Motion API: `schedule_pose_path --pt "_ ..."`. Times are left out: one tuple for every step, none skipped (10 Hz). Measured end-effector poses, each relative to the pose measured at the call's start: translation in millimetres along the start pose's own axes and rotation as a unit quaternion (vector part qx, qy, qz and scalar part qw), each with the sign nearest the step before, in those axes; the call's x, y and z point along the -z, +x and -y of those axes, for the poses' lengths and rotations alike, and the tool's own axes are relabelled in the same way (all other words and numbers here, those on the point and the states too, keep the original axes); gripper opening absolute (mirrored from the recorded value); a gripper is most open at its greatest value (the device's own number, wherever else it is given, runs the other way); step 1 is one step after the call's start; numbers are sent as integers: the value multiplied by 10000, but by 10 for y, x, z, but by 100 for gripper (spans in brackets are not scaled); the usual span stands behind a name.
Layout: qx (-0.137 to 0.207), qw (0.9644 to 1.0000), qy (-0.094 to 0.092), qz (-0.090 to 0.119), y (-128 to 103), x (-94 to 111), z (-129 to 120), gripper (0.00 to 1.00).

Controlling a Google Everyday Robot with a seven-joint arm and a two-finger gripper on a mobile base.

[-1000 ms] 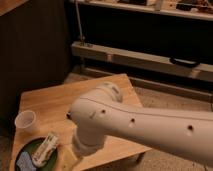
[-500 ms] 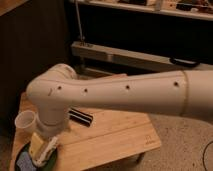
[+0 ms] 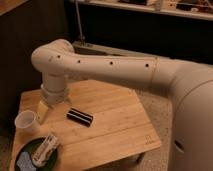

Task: Move the arm in a circular motion

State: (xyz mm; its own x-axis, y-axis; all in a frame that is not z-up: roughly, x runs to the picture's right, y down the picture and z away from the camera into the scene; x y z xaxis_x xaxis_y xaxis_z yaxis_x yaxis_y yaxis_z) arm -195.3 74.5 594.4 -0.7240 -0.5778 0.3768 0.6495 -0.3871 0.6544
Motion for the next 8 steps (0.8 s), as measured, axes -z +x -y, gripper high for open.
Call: schedule_pose_path --pt "-188 9998 -54 38 21 26 -225 80" --pt "-509 9985 -147 103 13 66 -581 80" --pt "-734 9970 -215 150 -24 97 -825 80" --pt "-969 9947 -278 202 -83 127 -1050 80" --pt "-1345 9898 -373 271 -239 179 -1390 80" --pt "-1627 9852 -438 320 -420 222 -1623 80" --pt "-1921 9794 -504 355 -635 264 -1824 80" --pt "-2191 9734 -560 377 -855 287 -1961 80"
